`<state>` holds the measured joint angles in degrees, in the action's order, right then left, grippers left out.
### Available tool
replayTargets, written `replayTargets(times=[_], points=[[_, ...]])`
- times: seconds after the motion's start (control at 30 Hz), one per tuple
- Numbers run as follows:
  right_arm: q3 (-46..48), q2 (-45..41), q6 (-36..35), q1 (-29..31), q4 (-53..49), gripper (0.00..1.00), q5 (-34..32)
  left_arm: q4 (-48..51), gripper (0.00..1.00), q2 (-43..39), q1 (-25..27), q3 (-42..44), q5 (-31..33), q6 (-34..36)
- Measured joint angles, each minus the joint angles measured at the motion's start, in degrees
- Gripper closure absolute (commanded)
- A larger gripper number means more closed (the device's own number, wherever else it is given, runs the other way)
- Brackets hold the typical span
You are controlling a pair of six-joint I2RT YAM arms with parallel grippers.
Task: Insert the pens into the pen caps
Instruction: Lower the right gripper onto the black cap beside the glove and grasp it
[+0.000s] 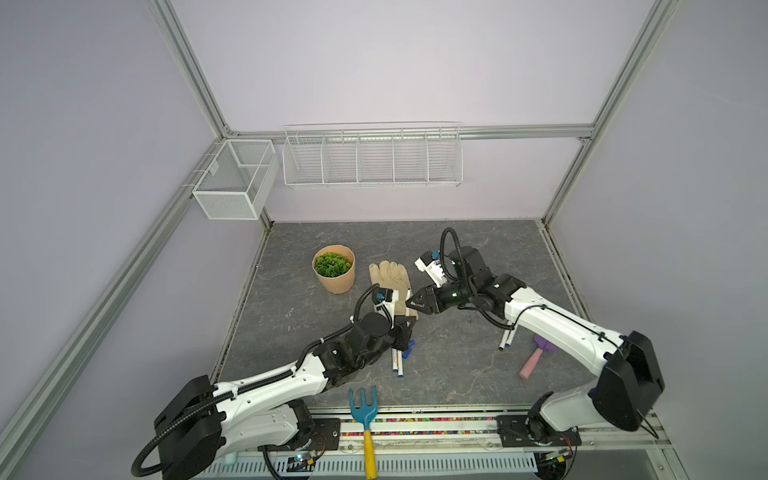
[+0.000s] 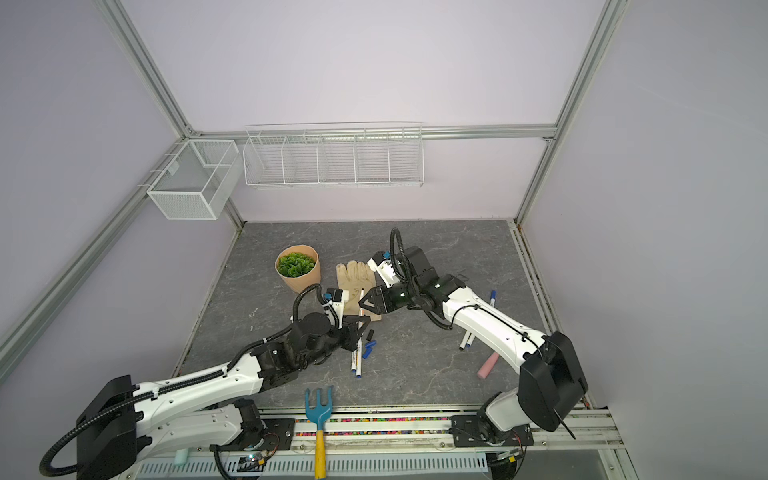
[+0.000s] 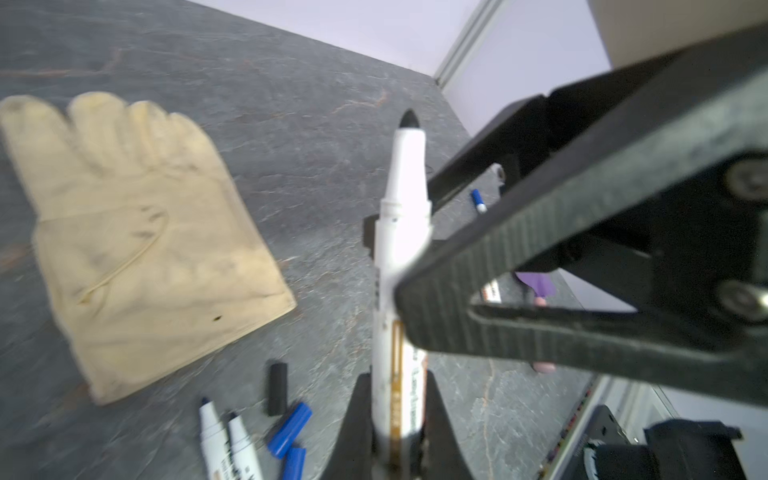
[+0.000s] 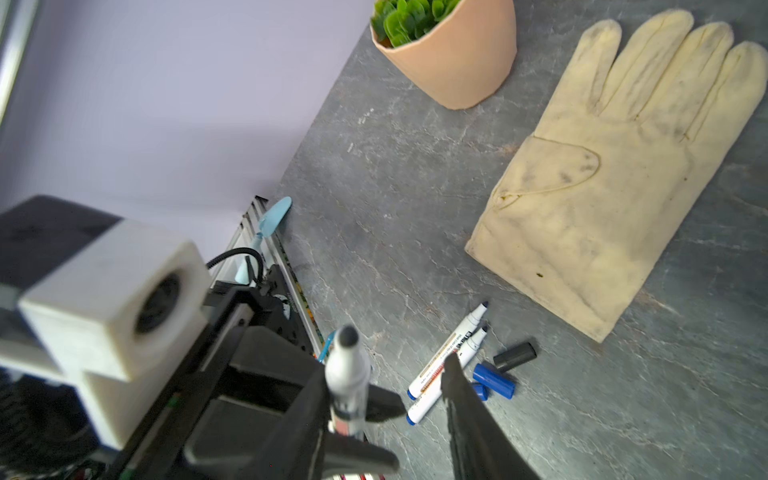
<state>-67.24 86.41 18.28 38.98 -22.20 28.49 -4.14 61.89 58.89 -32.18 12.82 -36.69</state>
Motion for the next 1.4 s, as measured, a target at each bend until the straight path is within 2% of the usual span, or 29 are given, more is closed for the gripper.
replayTargets(times=[0.17, 0.37, 0.63, 1.13, 1.4], points=[[-3.9, 10.6, -3.0, 0.9, -9.3, 0.49, -7.6, 9.3, 1.00, -5.7, -0.4, 2.1, 11.7, -6.8], [-9.7, 20.9, -5.2, 4.5, -18.5, 0.51, -13.4, 14.9, 1.00, -11.5, -0.4, 4.9, 18.4, -11.4], [-15.0, 28.0, -6.2, 6.1, -24.3, 0.52, -14.5, 19.6, 1.00, -14.0, -0.4, 5.7, 20.8, -13.9], [-22.1, 34.4, -6.3, 6.9, -26.3, 0.58, -14.1, 24.3, 1.00, -13.7, -0.4, 5.7, 21.0, -15.6], [-25.7, 36.7, -6.0, 9.4, -29.3, 0.68, -21.2, 25.2, 1.00, -13.5, -0.4, 5.7, 21.0, -16.1]])
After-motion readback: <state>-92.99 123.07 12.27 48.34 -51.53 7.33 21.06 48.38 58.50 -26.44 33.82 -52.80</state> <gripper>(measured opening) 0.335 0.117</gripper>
